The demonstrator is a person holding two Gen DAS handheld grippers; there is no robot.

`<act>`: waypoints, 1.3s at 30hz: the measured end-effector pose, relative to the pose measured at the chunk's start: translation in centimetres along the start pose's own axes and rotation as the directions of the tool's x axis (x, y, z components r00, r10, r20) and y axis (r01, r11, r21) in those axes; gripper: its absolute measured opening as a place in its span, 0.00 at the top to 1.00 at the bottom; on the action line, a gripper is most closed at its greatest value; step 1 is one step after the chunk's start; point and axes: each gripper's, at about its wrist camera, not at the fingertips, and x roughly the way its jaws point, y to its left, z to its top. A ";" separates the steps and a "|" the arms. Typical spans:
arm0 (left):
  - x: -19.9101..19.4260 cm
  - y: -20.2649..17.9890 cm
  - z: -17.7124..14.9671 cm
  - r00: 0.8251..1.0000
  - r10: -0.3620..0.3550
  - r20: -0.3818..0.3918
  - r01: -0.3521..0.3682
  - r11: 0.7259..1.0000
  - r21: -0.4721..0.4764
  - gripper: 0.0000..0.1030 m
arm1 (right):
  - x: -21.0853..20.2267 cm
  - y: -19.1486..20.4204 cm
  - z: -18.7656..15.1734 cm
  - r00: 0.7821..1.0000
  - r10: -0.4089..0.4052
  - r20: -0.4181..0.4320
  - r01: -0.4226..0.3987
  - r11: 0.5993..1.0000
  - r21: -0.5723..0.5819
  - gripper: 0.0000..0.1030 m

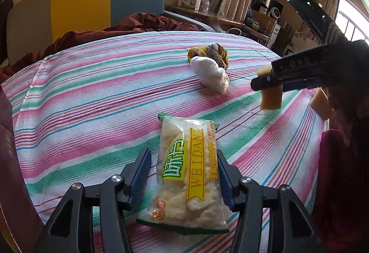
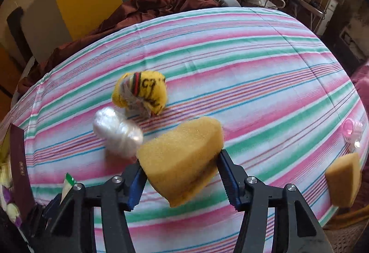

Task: Organize objects
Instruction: 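Hold the WEIDAN pack with the left tool while the right tool grasps the yellow sponge, then carry the WEIDAN pack into the gold tray and open the left tool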

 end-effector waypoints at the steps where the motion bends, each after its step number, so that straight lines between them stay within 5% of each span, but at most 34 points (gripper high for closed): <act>1: 0.0 0.0 0.0 1.000 0.002 0.000 -0.002 1.000 0.002 0.47 | 0.2 0.5 -0.7 1.000 0.010 -0.015 -0.010 1.000 -0.017 0.43; 25: -0.3 -0.3 -0.1 0.998 0.059 -0.014 -0.059 0.998 0.016 0.59 | 1.8 3.3 -1.3 0.999 -0.043 0.020 0.045 0.988 -0.146 0.42; 31: -2.1 -0.6 -0.5 0.998 0.049 -0.040 -0.050 0.998 -0.023 0.59 | 1.8 3.5 -1.3 0.998 -0.055 0.026 0.059 0.984 -0.165 0.42; 39: -7.0 -0.7 -0.3 1.000 0.016 0.026 -0.015 0.999 -0.040 0.59 | 1.8 3.9 -1.7 0.997 -0.068 0.032 0.073 0.979 -0.188 0.42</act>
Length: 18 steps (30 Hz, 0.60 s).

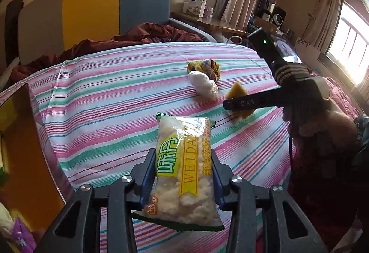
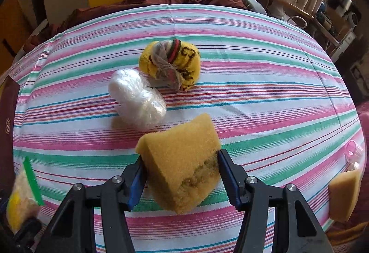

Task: Organize objects
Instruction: 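Carry the WEIDAN pack into the gold tray and open the left tool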

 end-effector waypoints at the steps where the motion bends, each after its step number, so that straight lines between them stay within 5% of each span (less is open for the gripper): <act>1: -0.6 0.4 0.0 1.000 0.002 0.004 -0.002 1.000 -0.015 0.59 | -0.1 0.2 -0.2 1.000 -0.005 0.000 0.005 1.000 -0.006 0.42; 8: -4.1 3.7 0.0 0.998 0.036 0.054 -0.030 0.993 -0.110 0.59 | 0.1 0.0 -0.8 0.999 -0.036 -0.024 0.036 0.999 0.004 0.44; 13: -6.4 6.6 -0.3 0.994 0.078 0.076 -0.063 0.981 -0.183 0.59 | -0.3 -0.4 -1.0 0.998 -0.052 -0.020 0.052 0.998 0.035 0.59; 18: -8.1 9.6 -0.7 0.989 0.125 0.083 -0.099 0.959 -0.264 0.59 | -0.5 -0.2 -1.0 0.998 -0.060 -0.018 0.061 0.998 0.032 0.60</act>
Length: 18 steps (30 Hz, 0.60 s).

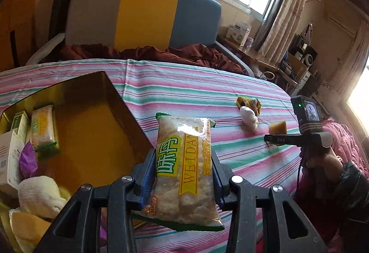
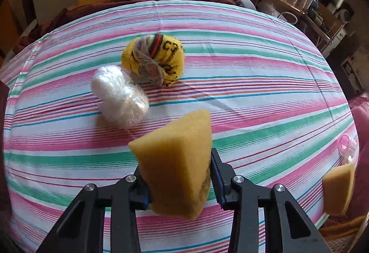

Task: Organize objects
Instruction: 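Carry the WEIDAN pack into the gold tray and open the left tool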

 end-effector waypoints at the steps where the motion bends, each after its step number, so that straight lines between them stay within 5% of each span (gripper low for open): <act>1: -0.3 0.8 0.1 1.000 0.008 0.005 -0.008 1.000 -0.021 0.59 | 0.1 0.0 0.2 1.000 0.000 0.000 0.000 1.000 0.001 0.61; 8: -1.2 7.1 1.7 0.999 0.045 0.000 -0.044 0.982 -0.183 0.59 | -0.3 0.5 -0.2 1.000 -0.006 0.000 0.006 1.000 -0.001 0.61; 12: -0.3 11.5 2.8 0.997 0.060 -0.039 -0.070 0.947 -0.315 0.59 | -0.3 0.5 -0.1 1.000 -0.010 0.000 0.010 1.000 -0.007 0.62; 18: 1.8 15.5 4.7 0.988 0.132 -0.084 -0.154 0.910 -0.385 0.59 | -0.3 0.6 0.0 1.000 -0.013 0.000 0.013 1.000 -0.011 0.62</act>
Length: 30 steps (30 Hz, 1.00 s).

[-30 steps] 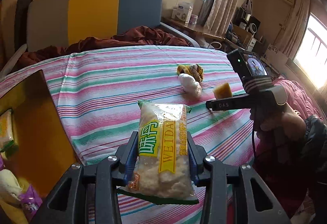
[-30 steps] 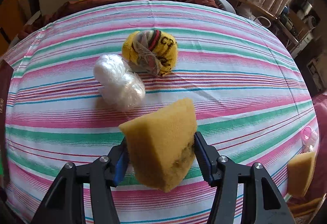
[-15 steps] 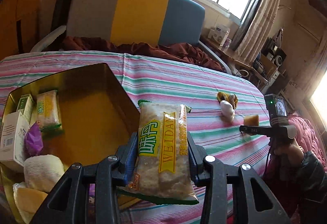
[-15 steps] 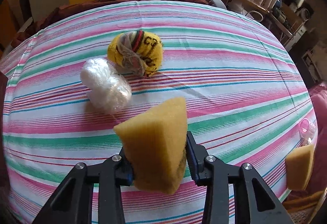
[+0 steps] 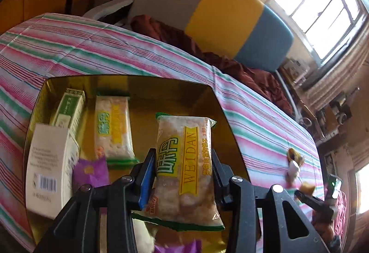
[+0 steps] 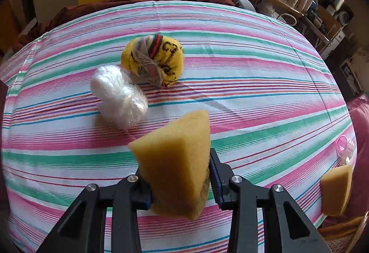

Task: Organize objects
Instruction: 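Carry the WEIDAN pack into the gold tray and open the left tool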

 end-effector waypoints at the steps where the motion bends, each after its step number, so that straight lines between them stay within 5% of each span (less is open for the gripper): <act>1: 0.4 0.2 0.5 1.000 0.010 -0.004 -0.010 1.000 -0.012 0.59 | 0.0 0.0 0.0 1.000 -0.001 0.000 0.001 1.000 -0.001 0.62; 15: 8.7 2.7 5.0 0.984 0.131 -0.123 -0.138 0.989 -0.046 0.52 | 0.3 -0.2 0.2 1.000 -0.009 0.003 0.009 1.000 -0.022 0.62; 30: 0.9 -0.9 0.2 0.987 0.153 0.057 -0.158 0.982 0.102 0.51 | 0.1 -0.3 0.0 1.000 -0.018 0.007 0.019 0.999 -0.031 0.63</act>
